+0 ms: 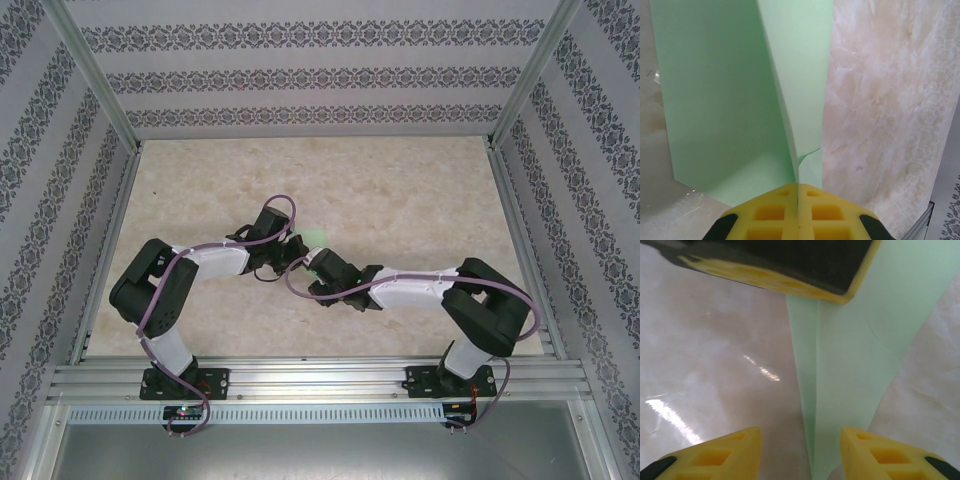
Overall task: Fold a paper plane with a square sheet of paper (fold left side to right side)
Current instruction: Fourth fold the wing at the center of the table.
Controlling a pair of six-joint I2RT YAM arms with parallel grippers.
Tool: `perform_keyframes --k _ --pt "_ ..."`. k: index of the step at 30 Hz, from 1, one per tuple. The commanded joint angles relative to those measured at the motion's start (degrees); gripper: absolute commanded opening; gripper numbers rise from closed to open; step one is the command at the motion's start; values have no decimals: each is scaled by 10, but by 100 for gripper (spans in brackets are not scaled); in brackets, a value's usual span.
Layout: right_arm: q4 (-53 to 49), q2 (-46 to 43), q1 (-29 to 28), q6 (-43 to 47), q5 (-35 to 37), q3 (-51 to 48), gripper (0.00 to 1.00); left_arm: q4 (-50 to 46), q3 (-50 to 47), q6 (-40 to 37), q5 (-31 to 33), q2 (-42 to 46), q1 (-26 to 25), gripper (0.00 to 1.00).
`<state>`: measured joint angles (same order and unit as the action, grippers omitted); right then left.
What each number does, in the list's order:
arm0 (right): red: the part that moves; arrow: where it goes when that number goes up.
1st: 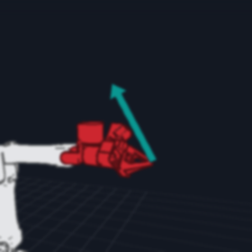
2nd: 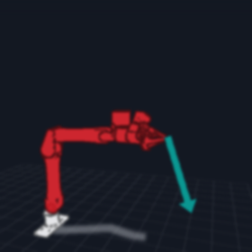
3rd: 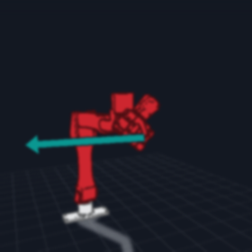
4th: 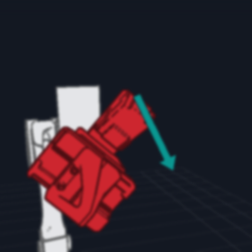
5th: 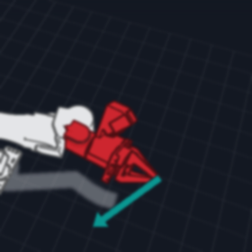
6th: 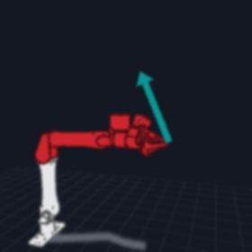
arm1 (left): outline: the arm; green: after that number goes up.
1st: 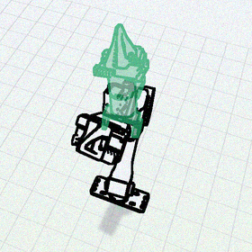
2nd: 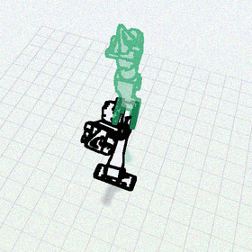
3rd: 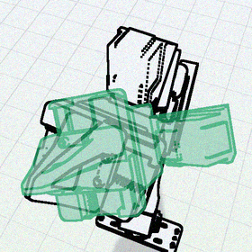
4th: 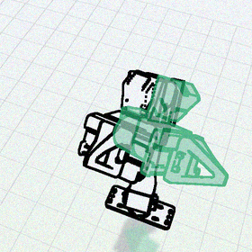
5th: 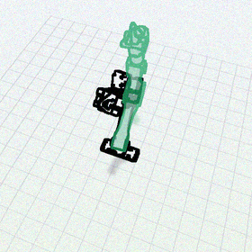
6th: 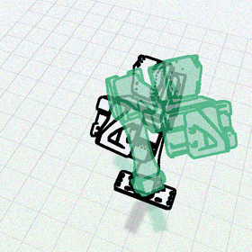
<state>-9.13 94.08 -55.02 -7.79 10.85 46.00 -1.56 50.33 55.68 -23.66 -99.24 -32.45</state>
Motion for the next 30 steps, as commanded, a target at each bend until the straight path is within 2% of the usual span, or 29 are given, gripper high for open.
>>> perform_keyframes --k 1,17,30 --pt "2 20 -5 16 43 26 43 -13 15 5 2 11 -9 2" --pt "0 44 -6 6 50 27 24 -18 21 3 1 9 -9 2" --pt "17 35 -1 -7 24 10 16 -47 35 -14 5 24 -8 8"
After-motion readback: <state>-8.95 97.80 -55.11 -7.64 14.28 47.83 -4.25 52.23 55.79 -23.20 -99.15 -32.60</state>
